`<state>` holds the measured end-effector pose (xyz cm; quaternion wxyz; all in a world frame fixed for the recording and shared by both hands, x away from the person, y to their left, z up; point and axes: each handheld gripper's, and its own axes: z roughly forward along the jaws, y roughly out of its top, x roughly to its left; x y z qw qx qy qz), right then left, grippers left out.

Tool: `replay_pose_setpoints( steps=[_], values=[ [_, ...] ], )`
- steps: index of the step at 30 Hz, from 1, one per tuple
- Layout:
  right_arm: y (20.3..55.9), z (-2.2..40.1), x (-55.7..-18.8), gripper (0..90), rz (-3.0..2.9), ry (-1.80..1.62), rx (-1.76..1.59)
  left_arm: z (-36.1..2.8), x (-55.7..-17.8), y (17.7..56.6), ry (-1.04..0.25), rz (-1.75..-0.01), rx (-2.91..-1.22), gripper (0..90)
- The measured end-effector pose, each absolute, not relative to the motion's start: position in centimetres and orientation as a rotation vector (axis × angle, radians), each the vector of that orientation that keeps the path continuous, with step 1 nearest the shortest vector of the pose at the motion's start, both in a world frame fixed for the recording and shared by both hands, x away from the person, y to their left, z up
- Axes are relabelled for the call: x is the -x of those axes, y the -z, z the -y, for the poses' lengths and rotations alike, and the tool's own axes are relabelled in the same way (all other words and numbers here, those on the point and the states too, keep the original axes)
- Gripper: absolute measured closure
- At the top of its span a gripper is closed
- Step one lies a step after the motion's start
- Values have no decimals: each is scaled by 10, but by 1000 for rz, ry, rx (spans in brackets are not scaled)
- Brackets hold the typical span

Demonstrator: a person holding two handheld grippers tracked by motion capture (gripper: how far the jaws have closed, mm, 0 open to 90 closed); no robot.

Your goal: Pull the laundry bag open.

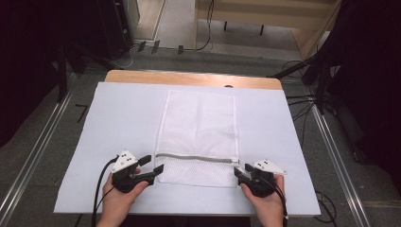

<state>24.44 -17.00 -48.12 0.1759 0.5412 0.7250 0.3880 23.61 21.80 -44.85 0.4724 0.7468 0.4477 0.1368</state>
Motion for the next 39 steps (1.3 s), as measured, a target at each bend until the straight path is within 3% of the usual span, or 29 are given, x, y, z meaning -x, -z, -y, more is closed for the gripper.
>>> replay_pose_setpoints(
  steps=[13,19,30,32,33,37,39],
  values=[
    [485,161,-256,516,-2077,-1071,-1511,-139,-254,445,-270,-983,-1962,510],
    [486,162,-256,547,-2078,-1062,-1481,-104,-262,443,-262,-960,-1998,606],
    [486,153,-250,633,-2069,-1018,-1446,-62,-283,452,-158,-976,-1991,654],
    [486,150,-249,674,-2066,-995,-1431,-58,-287,456,-138,-993,-1996,665],
    [485,148,-248,783,-2056,-983,-1440,-54,-290,460,-127,-1006,-2006,677],
    [484,150,-250,882,-2052,-1022,-1471,-48,-291,460,-126,-997,-2025,683],
    [484,150,-250,886,-2049,-1029,-1463,-47,-291,460,-127,-998,-2024,683]
  ],
)
